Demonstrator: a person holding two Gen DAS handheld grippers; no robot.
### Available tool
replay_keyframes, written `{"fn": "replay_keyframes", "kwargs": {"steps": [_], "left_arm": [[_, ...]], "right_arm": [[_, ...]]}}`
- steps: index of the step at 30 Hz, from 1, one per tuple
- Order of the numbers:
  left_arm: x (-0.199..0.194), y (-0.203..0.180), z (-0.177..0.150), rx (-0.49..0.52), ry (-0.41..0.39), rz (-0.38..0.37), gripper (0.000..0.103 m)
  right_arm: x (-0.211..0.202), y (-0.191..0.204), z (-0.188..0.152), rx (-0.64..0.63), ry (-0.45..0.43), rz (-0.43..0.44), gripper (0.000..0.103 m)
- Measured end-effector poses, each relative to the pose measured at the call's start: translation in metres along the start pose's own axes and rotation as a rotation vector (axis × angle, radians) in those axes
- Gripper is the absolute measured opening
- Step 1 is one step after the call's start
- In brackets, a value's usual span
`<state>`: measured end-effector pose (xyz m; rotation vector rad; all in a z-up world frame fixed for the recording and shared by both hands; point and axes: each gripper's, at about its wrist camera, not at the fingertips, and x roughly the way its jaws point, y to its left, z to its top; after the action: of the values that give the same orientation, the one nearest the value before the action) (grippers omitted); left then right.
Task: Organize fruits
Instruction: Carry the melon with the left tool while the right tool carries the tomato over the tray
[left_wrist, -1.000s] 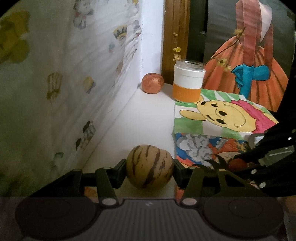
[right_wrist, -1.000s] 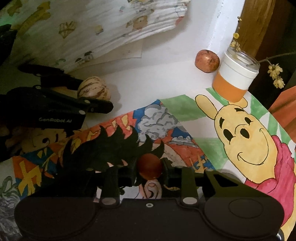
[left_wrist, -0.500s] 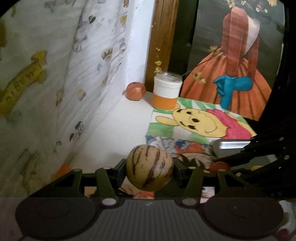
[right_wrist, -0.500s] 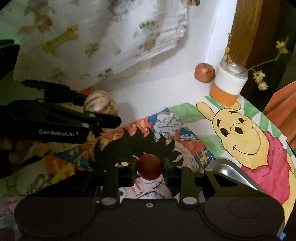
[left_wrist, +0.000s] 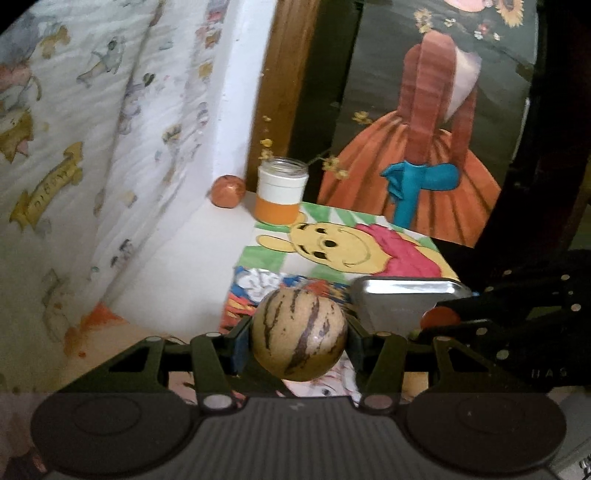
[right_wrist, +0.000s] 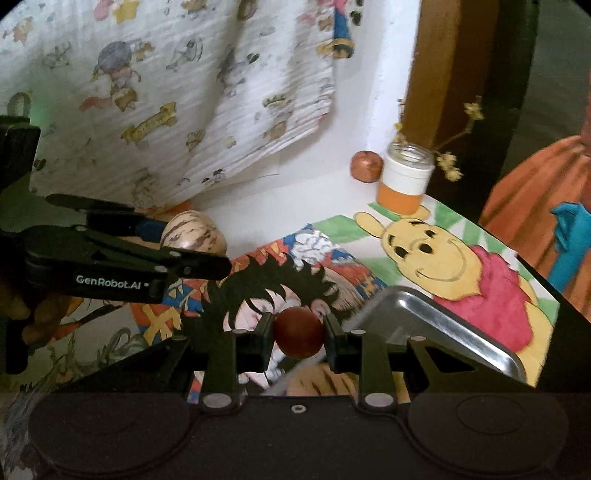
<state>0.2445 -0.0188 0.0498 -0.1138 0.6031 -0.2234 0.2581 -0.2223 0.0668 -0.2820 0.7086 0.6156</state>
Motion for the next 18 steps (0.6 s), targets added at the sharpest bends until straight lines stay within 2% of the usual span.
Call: {"fn": "replay_keyframes", "kwargs": {"steps": [10,18], "left_arm": [[-0.014,-0.047,-0.016,0.032,0.016,-0.078,0.057],[-0.005,-0.082,-0.033,0.038,0.072,-0.137,0.057]], "right_arm": [[-0.051,-0.015,-0.047,0.087,-0.027,-0.075,0.03],[-0.072,-0.032,-0.084,0.163,-0.035,-0.116,0.03]]}}
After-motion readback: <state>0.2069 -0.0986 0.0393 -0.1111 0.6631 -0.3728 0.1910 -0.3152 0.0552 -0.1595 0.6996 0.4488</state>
